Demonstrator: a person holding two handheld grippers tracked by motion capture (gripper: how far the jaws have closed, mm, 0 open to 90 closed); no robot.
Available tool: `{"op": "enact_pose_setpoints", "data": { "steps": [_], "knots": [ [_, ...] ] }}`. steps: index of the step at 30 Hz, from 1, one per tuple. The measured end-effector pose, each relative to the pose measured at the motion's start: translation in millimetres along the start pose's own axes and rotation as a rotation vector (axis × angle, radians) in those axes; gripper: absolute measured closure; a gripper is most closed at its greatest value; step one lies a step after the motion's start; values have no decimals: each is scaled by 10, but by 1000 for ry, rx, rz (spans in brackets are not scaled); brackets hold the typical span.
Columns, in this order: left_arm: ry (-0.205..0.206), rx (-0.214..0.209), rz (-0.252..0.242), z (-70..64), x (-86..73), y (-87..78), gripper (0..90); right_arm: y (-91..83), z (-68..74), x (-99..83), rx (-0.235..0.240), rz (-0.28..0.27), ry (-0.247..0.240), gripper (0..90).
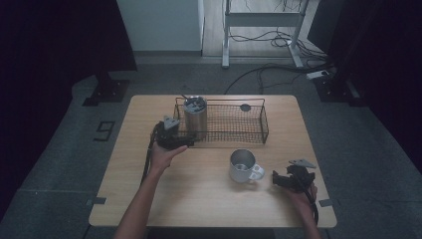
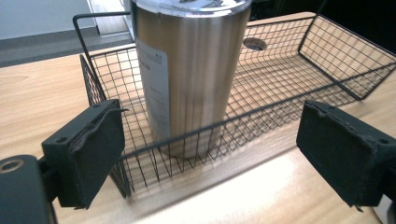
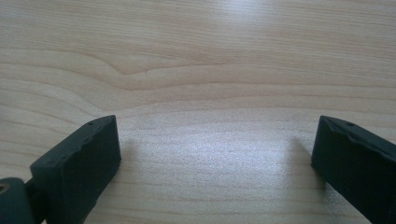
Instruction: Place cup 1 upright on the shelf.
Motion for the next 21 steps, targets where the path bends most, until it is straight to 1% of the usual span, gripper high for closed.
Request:
{"op": "enact_pose_setpoints", "data": {
  "steps": [1,3,4,5,6,7,8,12,13,15,16,18,19,20,21],
  "knots": [
    [0,-4,1,-9,-40,-64,79,0,0,0,0,0,0,10],
    [-5,-8,2,-11,-95,-123,82,0,0,0,0,0,0,10],
    [-5,-8,2,-11,-95,-123,82,0,0,0,0,0,0,10],
    [-13,-13,6,-8,-166,-183,82,0,0,0,0,0,0,10],
    [-13,-13,6,-8,-166,-183,85,0,0,0,0,0,0,10],
    [-27,-16,16,2,-259,-238,90,0,0,0,0,0,0,9],
    [-27,-16,16,2,-259,-238,90,0,0,0,0,0,0,9],
    [-35,-13,36,24,-450,-334,93,1,-1,0,-1,0,0,9],
    [-38,-13,40,25,-531,-379,98,1,0,0,-1,0,0,9],
    [-31,-12,47,21,-607,-421,99,1,-1,0,-1,0,0,9],
    [-31,-12,47,21,-607,-421,99,1,-1,0,-1,0,0,9],
    [-26,-15,48,12,-678,-459,99,1,-1,0,-1,0,0,8],
    [-29,-16,48,6,-748,-501,104,1,-1,0,-1,0,0,8],
    [-29,-16,48,6,-748,-501,118,1,-1,0,-1,0,0,8],
    [-29,-18,56,0,-829,-537,124,1,-1,0,-1,0,0,8]
  ]
}}
Point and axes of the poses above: each handheld gripper's, and its own axes: y roughly forward along the jaws, x roughly out of its top, z roughly to its left, the point moved 8 cm from there along y, roughly forward along the jaws, and after that the axes turned 5 degrees about -z, right-handed, at the moved point
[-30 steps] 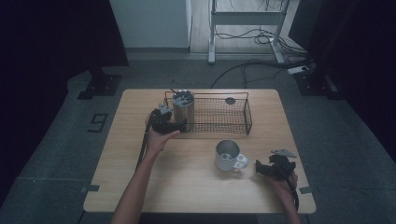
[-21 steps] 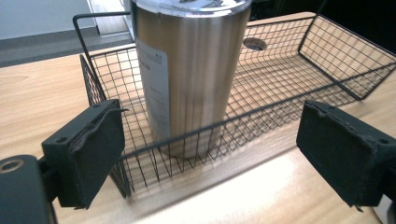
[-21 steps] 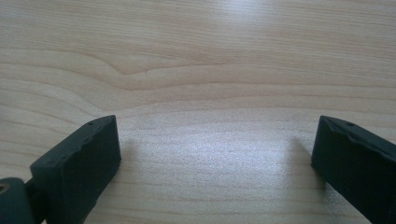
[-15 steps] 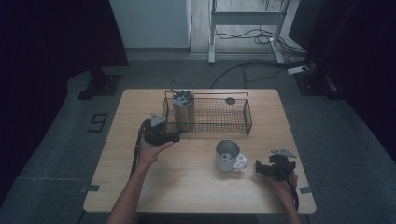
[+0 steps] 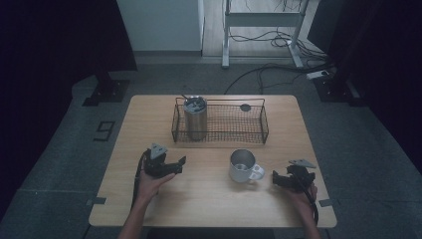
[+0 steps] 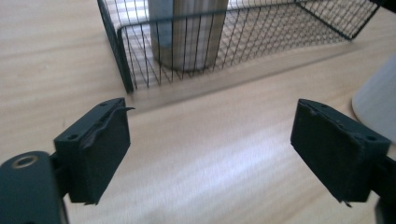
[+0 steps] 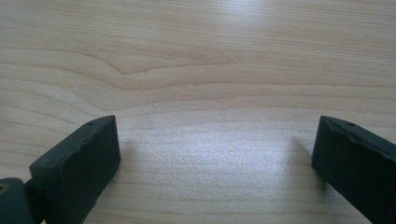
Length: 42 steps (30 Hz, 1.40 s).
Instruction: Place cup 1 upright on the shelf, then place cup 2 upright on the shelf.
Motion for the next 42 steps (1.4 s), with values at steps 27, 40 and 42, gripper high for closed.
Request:
{"op": "enact_pose_setpoints", "data": {
  "steps": [27,40,42],
  "knots": [
    [5,10,78,-23,-524,-122,128,-91,-77,75,-23,-56,62,97],
    [-15,12,45,22,-480,-152,129,-310,72,218,71,-127,101,101],
    [-20,11,37,30,-466,-154,130,-361,106,265,82,-148,109,104]
  ]
}}
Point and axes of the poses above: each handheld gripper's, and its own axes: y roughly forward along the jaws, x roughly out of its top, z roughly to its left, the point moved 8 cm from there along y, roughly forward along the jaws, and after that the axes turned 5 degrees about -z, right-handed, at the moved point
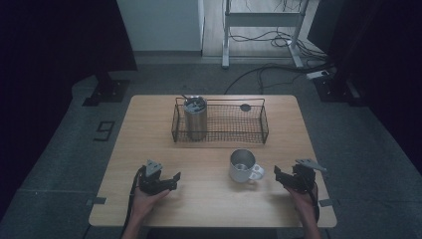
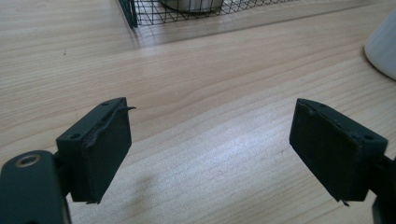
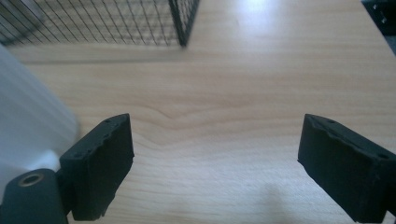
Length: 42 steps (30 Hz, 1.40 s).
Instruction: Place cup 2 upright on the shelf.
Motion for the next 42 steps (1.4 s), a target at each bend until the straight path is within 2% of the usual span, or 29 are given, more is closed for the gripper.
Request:
{"op": "enact_pose_setpoints", "data": {
  "steps": [5,11,13,14,15,18,19,22,25,26,27,30,42],
  "knots": [
    [0,-6,1,-4,12,-2,130,-73,115,71,25,-24,-10,104],
    [-7,-13,7,-14,5,-1,130,-182,220,180,59,-48,7,98],
    [-18,4,-8,-3,5,-3,135,-238,274,226,79,-64,5,96],
    [-30,5,-12,4,-8,7,143,-284,339,277,88,-82,-5,90],
    [-30,5,-12,4,-8,7,143,-284,339,277,88,-82,-5,90],
    [-22,4,-4,0,-30,30,143,-330,472,335,116,-98,-26,87],
    [-24,1,-2,1,-30,32,143,-346,570,354,136,-101,-46,80],
    [-24,-1,-4,3,-22,22,143,-357,707,355,158,-94,-82,59],
    [-24,0,-3,5,-22,18,143,-353,780,353,161,-92,-95,36],
    [-26,-3,-4,5,-22,17,143,-343,855,345,169,-84,-109,21],
    [-28,-5,-3,7,-21,15,143,-343,855,345,169,-84,-109,21],
    [-42,-8,-2,15,-16,19,143,-309,998,338,188,-69,-134,6],
    [-55,-32,-2,-20,-13,16,143,-247,1297,443,219,-60,-185,6]
  ]
}}
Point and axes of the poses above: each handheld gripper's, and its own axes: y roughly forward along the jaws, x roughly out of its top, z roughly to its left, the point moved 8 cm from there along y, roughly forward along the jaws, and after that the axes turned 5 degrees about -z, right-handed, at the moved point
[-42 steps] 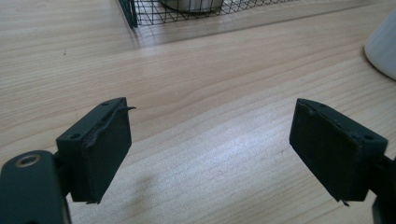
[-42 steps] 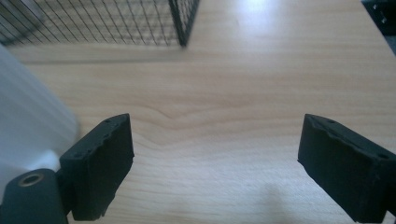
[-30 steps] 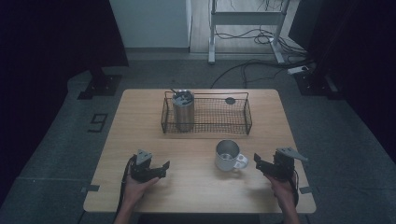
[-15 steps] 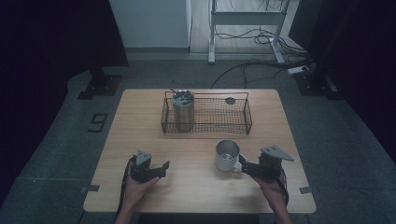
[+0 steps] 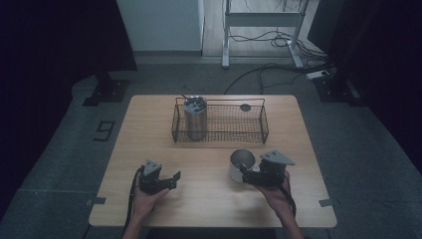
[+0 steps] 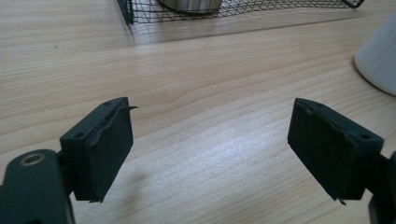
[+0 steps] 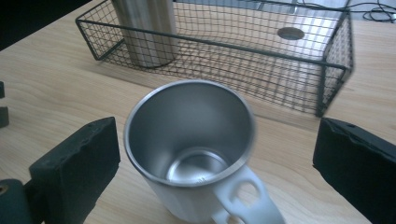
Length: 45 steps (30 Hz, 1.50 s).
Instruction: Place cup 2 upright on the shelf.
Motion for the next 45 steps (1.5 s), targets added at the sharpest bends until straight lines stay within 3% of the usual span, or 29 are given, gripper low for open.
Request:
{"op": "enact_pose_setpoints", "data": {
  "steps": [6,17,34,45],
  "knots": [
    [12,-9,13,-45,-24,22,143,200,114,29,7,14,-11,6],
    [0,-5,17,-24,-46,6,143,290,188,52,12,5,-30,8],
    [8,-14,33,-71,-78,37,143,447,131,-122,-48,70,-61,0],
    [15,-16,43,-95,-99,56,143,504,140,-196,-31,91,-96,50]
  ]
}}
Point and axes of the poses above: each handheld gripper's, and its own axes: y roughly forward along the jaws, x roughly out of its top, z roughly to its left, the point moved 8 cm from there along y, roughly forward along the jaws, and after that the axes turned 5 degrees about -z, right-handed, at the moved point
